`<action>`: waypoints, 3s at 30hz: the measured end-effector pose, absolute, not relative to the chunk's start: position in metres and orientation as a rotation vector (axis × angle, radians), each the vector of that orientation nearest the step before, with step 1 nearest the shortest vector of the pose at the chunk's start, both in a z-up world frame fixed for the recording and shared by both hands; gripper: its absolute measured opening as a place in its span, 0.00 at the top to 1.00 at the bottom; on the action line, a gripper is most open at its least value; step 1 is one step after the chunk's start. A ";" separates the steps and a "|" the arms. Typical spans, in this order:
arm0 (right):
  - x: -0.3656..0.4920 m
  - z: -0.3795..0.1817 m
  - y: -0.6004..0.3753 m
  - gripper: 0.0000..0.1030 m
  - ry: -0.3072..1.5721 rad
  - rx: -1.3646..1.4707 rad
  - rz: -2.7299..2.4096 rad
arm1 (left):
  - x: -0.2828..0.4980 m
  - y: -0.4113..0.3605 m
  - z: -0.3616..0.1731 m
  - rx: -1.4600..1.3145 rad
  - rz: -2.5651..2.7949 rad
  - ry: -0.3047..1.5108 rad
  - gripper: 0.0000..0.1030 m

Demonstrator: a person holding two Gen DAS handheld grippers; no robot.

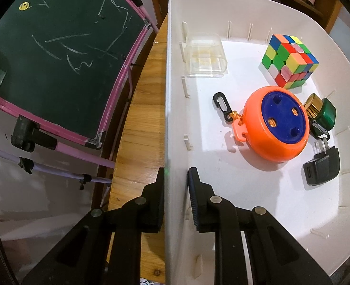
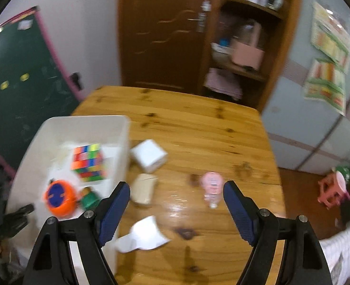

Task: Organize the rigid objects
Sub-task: 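Move the right gripper to the pink tape dispenser and grasp it, then carry the pink tape dispenser into the white tray and release it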

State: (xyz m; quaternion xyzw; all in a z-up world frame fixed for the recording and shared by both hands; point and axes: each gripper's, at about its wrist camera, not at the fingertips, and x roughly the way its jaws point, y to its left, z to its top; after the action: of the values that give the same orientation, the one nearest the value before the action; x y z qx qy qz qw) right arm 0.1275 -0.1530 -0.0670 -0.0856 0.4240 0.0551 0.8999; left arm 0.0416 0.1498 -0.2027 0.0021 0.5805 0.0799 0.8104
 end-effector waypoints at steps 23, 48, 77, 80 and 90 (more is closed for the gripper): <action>0.221 -0.179 -0.207 0.21 1.081 -0.081 -0.030 | 0.044 0.144 -0.207 0.047 0.165 1.275 0.78; 0.240 -0.209 -0.210 0.46 1.166 -0.049 -0.011 | 0.045 0.145 -0.208 0.045 0.167 1.285 0.78; 0.174 -0.098 -0.140 0.52 0.976 -0.092 0.188 | 0.044 0.146 -0.203 0.046 0.168 1.254 0.78; 0.163 -0.078 -0.118 0.51 0.934 -0.133 0.235 | 0.043 0.146 -0.203 0.045 0.167 1.251 0.78; 0.169 -0.015 -0.037 0.51 0.814 -0.265 0.395 | 0.041 0.147 -0.202 0.042 0.164 1.246 0.78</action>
State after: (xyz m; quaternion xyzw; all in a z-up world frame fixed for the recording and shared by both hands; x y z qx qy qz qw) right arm 0.1688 -0.0365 -0.0148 -0.1277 0.3922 0.1904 0.8909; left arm 0.0406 0.1470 -0.2020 0.0196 0.5829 0.0769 0.8087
